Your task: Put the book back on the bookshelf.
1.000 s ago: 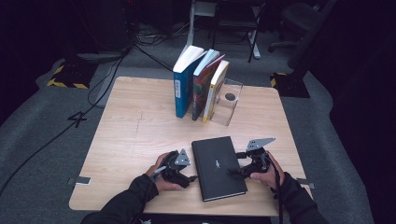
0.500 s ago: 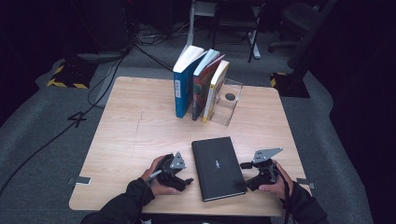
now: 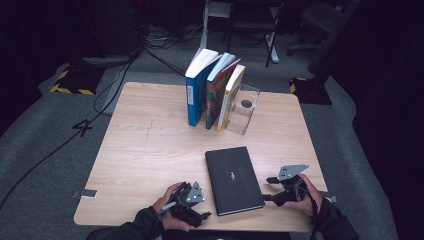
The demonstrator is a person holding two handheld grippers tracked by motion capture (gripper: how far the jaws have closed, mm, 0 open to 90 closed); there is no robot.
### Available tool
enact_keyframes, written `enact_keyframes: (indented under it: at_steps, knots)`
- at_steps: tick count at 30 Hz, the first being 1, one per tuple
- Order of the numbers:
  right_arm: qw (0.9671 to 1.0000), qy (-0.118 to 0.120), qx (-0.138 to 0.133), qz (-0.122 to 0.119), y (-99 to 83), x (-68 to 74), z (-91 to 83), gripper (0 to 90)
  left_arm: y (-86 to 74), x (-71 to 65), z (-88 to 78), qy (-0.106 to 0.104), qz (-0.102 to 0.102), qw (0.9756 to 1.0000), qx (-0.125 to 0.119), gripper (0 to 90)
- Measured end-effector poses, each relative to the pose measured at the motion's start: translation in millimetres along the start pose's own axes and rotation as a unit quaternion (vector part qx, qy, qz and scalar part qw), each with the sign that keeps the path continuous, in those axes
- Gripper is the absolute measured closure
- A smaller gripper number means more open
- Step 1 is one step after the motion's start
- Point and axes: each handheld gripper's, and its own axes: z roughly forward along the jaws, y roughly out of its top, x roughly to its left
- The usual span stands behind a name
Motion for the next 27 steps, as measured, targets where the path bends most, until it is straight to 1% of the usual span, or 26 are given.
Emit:
enact_keyframes:
  at_steps: [1, 2, 4, 5, 6, 7, 10, 11, 12, 13, 15, 17, 18, 22, 24, 27]
  knots:
    - [1.0, -0.001, 0.002, -0.009, 1.2, 2.6, 2.5, 31.8, 1.3, -2.6, 1.3, -0.003, 0.002, 1.0, 0.001, 14.9]
    - [0.9999, -0.004, 0.001, -0.009, 1.0, 2.6, 3.2, 31.9, 1.3, -2.6, 1.3, -0.003, 0.002, 1.0, 0.001, 14.9]
    - [1.0, 0.0, -0.002, -0.007, 0.1, 1.9, 3.4, 31.9, 2.3, -4.2, 3.2, -0.002, 0.003, 1.0, -0.004, 14.9]
    - [1.0, 0.003, -0.005, -0.002, -0.7, 1.4, 3.7, 31.9, 3.2, -5.0, 4.0, -0.002, 0.002, 1.0, -0.003, 14.8]
    - [0.9999, 0.008, -0.008, -0.002, -0.8, 1.1, 4.7, 32.0, 6.0, -6.7, 6.6, -0.003, 0.003, 1.0, -0.003, 14.8]
    - [0.9999, 0.008, -0.008, -0.002, -0.8, 1.1, 4.7, 32.0, 6.0, -6.7, 6.6, -0.003, 0.003, 1.0, -0.003, 14.6]
    - [0.9998, 0.016, -0.01, -0.006, 2.5, 5.7, 8.8, 32.1, 9.1, -9.1, 10.2, -0.001, 0.004, 1.0, -0.006, 14.5]
    - [0.9997, 0.017, -0.011, -0.012, 4.1, 7.8, 10.3, 32.1, 9.5, -8.9, 10.3, 0.002, 0.004, 1.0, -0.004, 14.5]
    - [0.9997, 0.018, -0.011, -0.014, 5.7, 10.3, 11.6, 32.1, 9.2, -7.7, 10.4, 0.004, 0.0, 1.0, -0.005, 12.6]
    - [0.9996, 0.016, -0.013, -0.017, 7.0, 12.3, 12.8, 32.1, 8.6, -5.7, 9.1, 0.01, -0.004, 0.9999, -0.003, 12.8]
    - [0.9995, 0.016, -0.018, -0.019, 8.8, 15.5, 14.8, 32.1, 7.3, 0.7, 7.2, 0.023, -0.012, 0.9996, -0.006, 15.1]
    - [0.9994, 0.016, -0.023, -0.02, 10.5, 19.0, 17.5, 32.1, 5.0, 9.5, 5.5, 0.022, -0.021, 0.9995, 0.001, 11.6]
    - [0.9993, 0.014, -0.026, -0.023, 11.9, 21.4, 18.9, 31.9, 4.2, 11.5, 4.6, 0.023, -0.025, 0.9994, 0.004, 9.3]
    - [0.9989, 0.007, -0.037, -0.027, 16.0, 28.1, 23.2, 31.0, 2.0, 22.4, 1.4, 0.029, -0.02, 0.9993, 0.01, 5.7]
    - [0.9986, 0.004, -0.043, -0.031, 18.2, 30.6, 25.3, 31.0, 1.7, 27.6, -0.8, 0.038, -0.011, 0.9991, 0.018, 3.1]
    - [0.9977, -0.003, -0.061, -0.028, 21.8, 33.2, 26.2, 31.0, -0.1, 36.7, -3.7, 0.041, -0.014, 0.9988, 0.023, 1.0]
